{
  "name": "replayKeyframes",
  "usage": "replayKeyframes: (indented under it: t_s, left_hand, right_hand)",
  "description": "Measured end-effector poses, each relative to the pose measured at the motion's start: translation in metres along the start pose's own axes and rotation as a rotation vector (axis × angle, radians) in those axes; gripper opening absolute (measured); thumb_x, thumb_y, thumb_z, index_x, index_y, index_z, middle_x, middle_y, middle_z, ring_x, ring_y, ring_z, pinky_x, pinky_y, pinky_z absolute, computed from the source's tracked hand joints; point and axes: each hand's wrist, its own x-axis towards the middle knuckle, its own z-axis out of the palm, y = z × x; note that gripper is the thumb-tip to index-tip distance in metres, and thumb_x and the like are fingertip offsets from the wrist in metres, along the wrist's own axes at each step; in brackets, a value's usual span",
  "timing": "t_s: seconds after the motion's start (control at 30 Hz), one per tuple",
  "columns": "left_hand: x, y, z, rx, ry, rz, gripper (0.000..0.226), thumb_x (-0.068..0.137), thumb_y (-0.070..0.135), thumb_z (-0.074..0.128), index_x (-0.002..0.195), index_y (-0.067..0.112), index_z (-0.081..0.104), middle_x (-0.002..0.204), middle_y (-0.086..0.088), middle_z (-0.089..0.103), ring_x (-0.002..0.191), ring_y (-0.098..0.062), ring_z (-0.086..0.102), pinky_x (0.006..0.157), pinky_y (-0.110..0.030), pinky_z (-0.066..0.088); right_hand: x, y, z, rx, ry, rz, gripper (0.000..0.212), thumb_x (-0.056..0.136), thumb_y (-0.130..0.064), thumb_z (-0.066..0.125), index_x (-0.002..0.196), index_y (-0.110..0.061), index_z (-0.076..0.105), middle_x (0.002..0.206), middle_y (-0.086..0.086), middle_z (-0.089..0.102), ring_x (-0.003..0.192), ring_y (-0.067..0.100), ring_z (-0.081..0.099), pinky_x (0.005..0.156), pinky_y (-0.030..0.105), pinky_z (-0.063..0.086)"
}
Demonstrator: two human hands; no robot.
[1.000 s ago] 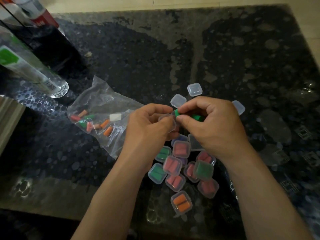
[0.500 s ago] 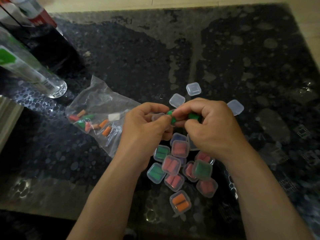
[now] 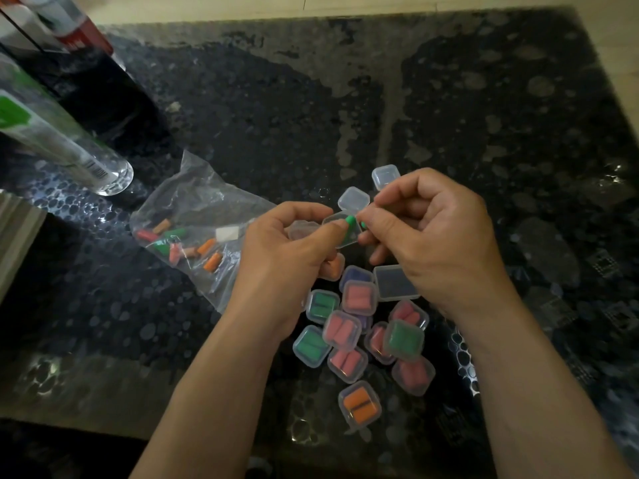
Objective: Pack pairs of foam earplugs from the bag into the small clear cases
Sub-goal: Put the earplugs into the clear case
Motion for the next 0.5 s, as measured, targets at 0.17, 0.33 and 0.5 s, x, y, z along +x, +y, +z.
replayKeyframes:
  t_s: [0.17, 0.33, 0.5]
  left_hand:
    - [0.0007, -0.0018, 0.0005, 0.071, 0.011, 0.016, 0.015, 0.089, 0.006, 0.075, 0.101, 0.015, 0.071, 0.082, -0.011, 0.072, 0.066, -0.025, 0.065, 0.06, -0.028, 0.054]
    - [0.0009, -0.0009, 0.0017, 0.069, 0.011, 0.016, 0.015, 0.095, 0.005, 0.065, 0.103, 0.016, 0.07, 0.071, -0.009, 0.069, 0.067, -0.028, 0.066, 0.063, -0.034, 0.057]
    - [-0.0005, 0.0011, 0.0048, 0.092, -0.015, 0.048, 0.022, 0.095, 0.002, 0.061, 0.096, 0.02, 0.073, 0.065, -0.005, 0.067, 0.067, -0.026, 0.064, 0.06, -0.031, 0.054]
  right_hand:
    - [0.0011, 0.0032, -0.0004, -0.038, -0.022, 0.026, 0.012, 0.09, 0.005, 0.069, 0.089, -0.007, 0.069, 0.08, 0.005, 0.074, 0.073, 0.018, 0.075, 0.062, 0.028, 0.061]
    - [0.0013, 0.0041, -0.0007, -0.121, -0.017, 0.017, 0.024, 0.09, 0.004, 0.065, 0.09, -0.018, 0.073, 0.082, -0.002, 0.075, 0.073, 0.012, 0.073, 0.063, 0.025, 0.059]
    - [0.0007, 0.0062, -0.0005, -0.293, -0.042, -0.06, 0.017, 0.091, -0.009, 0.07, 0.091, -0.024, 0.076, 0.088, -0.01, 0.072, 0.08, 0.006, 0.07, 0.069, 0.023, 0.058]
